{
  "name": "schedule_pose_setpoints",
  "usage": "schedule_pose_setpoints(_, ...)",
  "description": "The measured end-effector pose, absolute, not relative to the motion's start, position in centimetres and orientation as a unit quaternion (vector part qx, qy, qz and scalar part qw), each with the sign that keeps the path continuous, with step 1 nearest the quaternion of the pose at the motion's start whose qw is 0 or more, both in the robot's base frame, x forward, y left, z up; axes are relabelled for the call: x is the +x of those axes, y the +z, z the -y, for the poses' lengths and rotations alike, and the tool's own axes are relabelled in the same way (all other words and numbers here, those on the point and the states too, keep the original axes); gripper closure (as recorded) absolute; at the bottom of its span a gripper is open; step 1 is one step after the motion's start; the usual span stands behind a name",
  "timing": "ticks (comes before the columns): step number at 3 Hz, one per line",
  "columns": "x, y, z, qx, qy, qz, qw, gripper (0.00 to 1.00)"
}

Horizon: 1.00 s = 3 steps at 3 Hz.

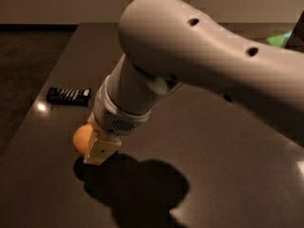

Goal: Move orange near rxbar chocolate

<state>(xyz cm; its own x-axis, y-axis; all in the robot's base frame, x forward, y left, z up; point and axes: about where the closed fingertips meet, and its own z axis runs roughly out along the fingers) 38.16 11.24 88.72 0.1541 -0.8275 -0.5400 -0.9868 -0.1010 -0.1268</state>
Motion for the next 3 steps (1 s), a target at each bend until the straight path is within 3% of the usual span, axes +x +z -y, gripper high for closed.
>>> schedule_pose_setpoints(3,48.2,87.8,-12.7,-0.622,0.138,-0.723,0.267,1.00)
